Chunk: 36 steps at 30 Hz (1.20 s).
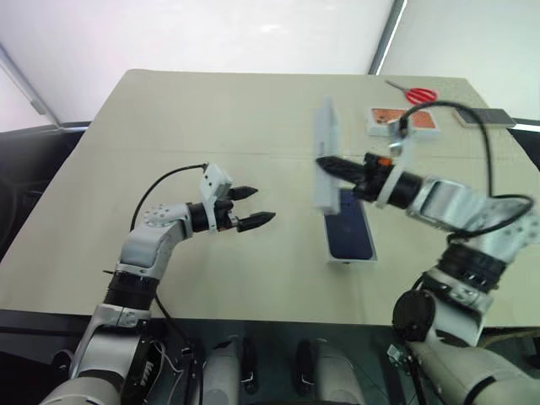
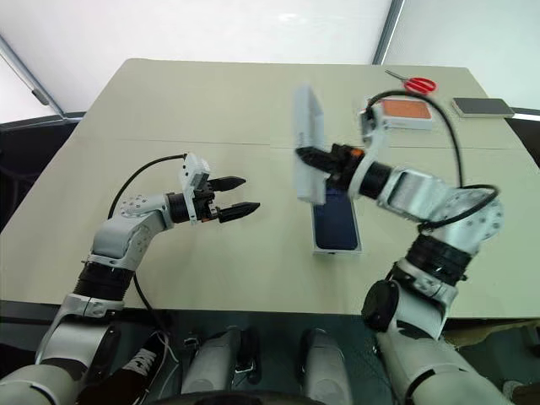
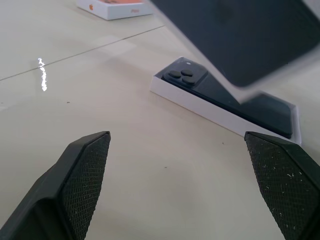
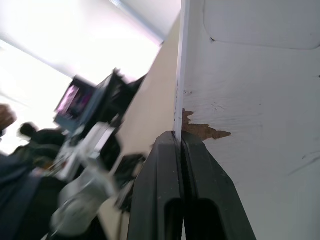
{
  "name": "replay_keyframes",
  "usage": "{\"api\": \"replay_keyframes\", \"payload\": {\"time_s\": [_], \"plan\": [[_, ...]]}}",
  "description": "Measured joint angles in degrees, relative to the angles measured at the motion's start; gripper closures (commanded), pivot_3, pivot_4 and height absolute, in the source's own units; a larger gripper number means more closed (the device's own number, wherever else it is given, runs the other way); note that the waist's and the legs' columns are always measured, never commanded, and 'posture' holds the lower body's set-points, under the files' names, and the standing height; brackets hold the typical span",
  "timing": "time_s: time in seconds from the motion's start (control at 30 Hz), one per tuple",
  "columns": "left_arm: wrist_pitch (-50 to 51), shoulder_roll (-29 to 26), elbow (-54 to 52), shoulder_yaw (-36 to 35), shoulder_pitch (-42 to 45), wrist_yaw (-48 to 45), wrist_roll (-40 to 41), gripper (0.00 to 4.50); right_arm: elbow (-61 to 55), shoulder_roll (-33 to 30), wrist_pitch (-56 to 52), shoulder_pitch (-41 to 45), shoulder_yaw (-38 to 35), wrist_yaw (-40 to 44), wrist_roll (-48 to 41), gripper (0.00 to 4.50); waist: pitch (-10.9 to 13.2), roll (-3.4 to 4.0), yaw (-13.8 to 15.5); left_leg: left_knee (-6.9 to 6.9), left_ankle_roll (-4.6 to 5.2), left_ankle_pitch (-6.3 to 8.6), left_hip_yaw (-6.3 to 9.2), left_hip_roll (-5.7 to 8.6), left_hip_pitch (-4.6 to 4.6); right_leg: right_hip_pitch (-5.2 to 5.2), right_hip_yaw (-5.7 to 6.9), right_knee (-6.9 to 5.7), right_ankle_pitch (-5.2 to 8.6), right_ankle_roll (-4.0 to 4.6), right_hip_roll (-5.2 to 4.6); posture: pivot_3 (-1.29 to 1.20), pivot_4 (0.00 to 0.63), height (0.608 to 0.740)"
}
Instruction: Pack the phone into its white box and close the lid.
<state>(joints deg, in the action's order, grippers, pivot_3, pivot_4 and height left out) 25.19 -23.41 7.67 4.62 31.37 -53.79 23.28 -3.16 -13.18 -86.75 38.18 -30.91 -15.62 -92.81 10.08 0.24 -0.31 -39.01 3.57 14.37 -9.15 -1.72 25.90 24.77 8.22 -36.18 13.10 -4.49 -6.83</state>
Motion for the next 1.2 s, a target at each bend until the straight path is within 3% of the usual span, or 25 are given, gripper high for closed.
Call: {"api": "replay_keyframes", "payload": {"time_s": [0.1,0.23,0.5,0.87,0.97,1.2], "plan": [[1.7,0.0,-0.8,-0.9,-0.2,0.9,0.6,2.35,-0.7,-4.1,7.9,-6.2,8.5,-6.7,-13.0,4.50,0.0,0.00,-0.5,0.00,0.03,0.02,-0.04,0.03,-0.01,0.00,-0.05,0.05,0.00,-0.01,-0.02,0.00,0.150,0.738],[2.2,1.7,-1.5,-1.1,-0.3,2.5,1.0,4.46,-3.4,-7.5,14.3,-9.6,14.4,-8.3,-17.9,4.50,0.0,-0.01,-0.6,0.00,0.04,0.02,-0.03,-0.03,-0.07,-0.03,-0.06,0.03,0.00,-0.02,0.03,0.00,0.150,0.738],[2.2,5.5,-2.7,1.5,-1.7,3.9,-0.2,4.46,-2.8,-10.2,19.0,-14.3,20.4,-6.1,-18.3,4.50,0.0,-0.01,-0.3,-0.02,0.23,0.13,-0.04,-0.02,-0.06,-0.03,-0.07,0.05,0.00,-0.02,0.03,0.00,0.150,0.738],[-1.5,11.4,4.6,3.8,1.0,4.1,-2.5,4.46,0.3,-13.6,22.1,-14.7,22.2,-3.1,-18.8,4.50,0.0,-0.02,-0.3,-0.03,0.33,0.19,-0.04,-0.03,-0.06,-0.04,-0.07,0.06,0.00,-0.02,0.02,0.00,0.150,0.738],[-2.0,12.4,5.5,3.6,2.0,4.2,-2.7,4.50,1.4,-14.9,23.2,-14.7,22.6,-3.1,-18.9,3.65,0.0,-0.02,-0.2,-0.03,0.33,0.19,-0.04,-0.03,-0.06,-0.04,-0.07,0.06,0.00,-0.02,0.01,0.00,0.150,0.738],[-2.5,13.4,6.2,3.7,2.3,4.1,-3.7,4.50,3.7,-18.8,23.7,-14.2,23.6,-1.1,-15.2,0.08,0.0,-0.03,-0.2,-0.05,0.34,0.19,-0.04,-0.03,-0.06,-0.04,-0.07,0.06,0.00,-0.02,0.01,0.00,0.150,0.738]]}}
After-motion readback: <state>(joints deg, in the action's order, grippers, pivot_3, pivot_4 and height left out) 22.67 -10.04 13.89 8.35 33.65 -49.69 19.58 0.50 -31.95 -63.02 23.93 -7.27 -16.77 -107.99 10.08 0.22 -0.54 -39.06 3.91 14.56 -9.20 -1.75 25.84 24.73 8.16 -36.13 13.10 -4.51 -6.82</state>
